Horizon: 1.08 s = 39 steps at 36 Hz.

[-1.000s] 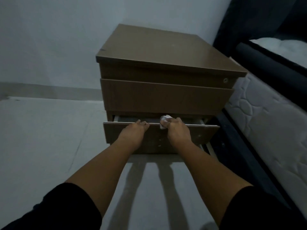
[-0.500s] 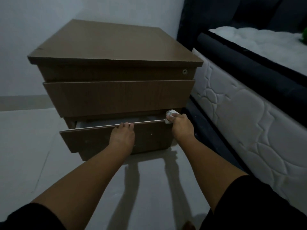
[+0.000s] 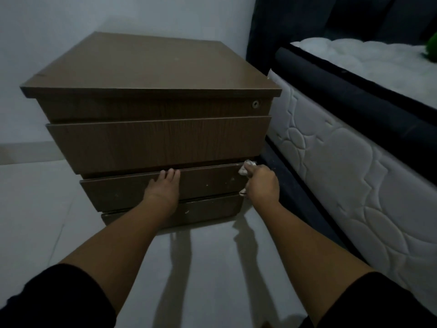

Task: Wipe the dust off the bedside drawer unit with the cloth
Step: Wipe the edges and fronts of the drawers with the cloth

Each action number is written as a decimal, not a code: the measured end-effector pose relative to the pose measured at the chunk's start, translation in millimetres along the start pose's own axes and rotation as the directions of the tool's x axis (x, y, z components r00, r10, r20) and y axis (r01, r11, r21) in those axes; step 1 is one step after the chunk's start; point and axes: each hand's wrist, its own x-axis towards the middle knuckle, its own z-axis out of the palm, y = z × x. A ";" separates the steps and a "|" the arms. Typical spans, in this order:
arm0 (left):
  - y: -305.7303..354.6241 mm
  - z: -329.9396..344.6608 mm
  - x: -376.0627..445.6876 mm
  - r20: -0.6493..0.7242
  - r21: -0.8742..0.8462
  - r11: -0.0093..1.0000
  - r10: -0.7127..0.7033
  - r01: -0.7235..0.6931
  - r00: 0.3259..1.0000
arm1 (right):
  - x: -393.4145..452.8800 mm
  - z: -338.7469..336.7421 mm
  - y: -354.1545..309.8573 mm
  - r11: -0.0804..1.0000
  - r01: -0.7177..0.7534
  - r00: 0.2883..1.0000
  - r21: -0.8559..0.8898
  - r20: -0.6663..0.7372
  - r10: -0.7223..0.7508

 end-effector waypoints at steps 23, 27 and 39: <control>-175.4 6.5 -47.4 -0.003 -0.187 0.962 -0.203 0.199 0.979 | -53.7 96.2 -182.5 0.851 0.490 0.871 0.191 -0.054 -0.489; -188.9 4.2 -44.9 -0.010 -0.219 0.961 -0.176 0.169 0.984 | -64.7 125.3 -216.3 0.796 0.577 0.812 0.182 -0.032 -0.582; -216.6 11.0 -36.8 0.030 -0.286 0.952 -0.110 0.114 0.993 | -76.7 185.8 -236.6 0.700 0.713 0.697 0.025 0.081 -0.713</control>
